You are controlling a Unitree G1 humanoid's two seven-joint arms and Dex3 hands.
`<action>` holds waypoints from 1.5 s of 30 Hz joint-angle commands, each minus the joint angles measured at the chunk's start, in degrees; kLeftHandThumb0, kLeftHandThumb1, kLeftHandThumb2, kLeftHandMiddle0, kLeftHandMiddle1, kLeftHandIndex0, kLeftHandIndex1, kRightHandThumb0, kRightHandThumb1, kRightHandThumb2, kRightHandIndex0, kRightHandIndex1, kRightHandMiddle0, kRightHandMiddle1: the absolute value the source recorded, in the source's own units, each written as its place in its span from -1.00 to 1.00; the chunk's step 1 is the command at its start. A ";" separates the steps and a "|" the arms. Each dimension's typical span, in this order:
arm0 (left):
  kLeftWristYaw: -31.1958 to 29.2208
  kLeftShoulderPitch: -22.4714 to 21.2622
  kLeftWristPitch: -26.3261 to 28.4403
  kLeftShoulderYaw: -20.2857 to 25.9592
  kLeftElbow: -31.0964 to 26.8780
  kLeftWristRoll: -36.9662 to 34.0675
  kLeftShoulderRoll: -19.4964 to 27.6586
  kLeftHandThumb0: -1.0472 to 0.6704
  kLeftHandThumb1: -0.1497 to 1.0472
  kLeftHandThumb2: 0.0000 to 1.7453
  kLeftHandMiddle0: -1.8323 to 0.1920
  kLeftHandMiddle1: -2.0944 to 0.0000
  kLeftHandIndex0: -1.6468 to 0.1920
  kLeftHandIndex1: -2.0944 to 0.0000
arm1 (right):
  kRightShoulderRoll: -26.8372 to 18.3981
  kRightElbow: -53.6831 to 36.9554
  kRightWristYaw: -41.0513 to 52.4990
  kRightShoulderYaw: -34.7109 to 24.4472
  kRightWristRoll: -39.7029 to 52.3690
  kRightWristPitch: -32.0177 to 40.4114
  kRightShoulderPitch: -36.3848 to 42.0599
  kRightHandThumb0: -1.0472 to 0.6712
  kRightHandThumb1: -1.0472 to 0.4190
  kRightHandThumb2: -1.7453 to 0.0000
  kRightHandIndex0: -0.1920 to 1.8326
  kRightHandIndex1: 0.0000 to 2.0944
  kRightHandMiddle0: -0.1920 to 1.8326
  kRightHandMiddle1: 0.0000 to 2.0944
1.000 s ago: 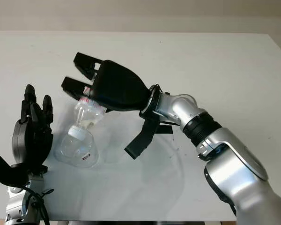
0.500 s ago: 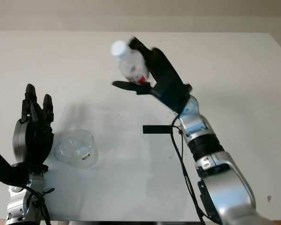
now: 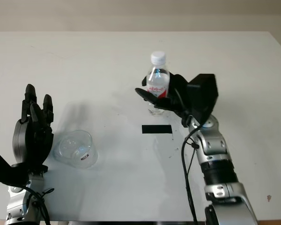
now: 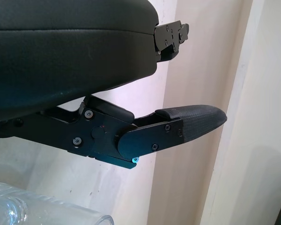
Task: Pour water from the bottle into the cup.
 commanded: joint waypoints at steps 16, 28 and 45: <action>-1.20 2.38 0.60 0.41 1.20 -1.19 -0.49 -0.64 1.00 -0.25 0.96 0.95 1.00 1.00 | 1.64 -6.17 -5.73 1.73 -9.34 -13.19 8.90 -0.27 -1.00 0.42 0.34 1.00 0.02 1.00; -0.70 3.09 0.64 0.69 0.30 -0.98 -0.40 -0.63 1.00 -0.22 0.95 0.95 1.00 1.00 | 5.81 2.25 -7.36 3.38 -11.88 -18.95 8.29 -0.29 -1.00 0.37 0.27 1.00 -0.18 1.00; -1.01 2.95 0.98 1.14 0.29 -1.32 0.12 -0.62 1.00 -0.23 0.94 0.95 1.00 0.99 | 6.31 4.01 -9.09 3.20 -12.86 -18.29 8.19 -0.31 -1.00 0.38 0.41 1.00 -0.01 1.00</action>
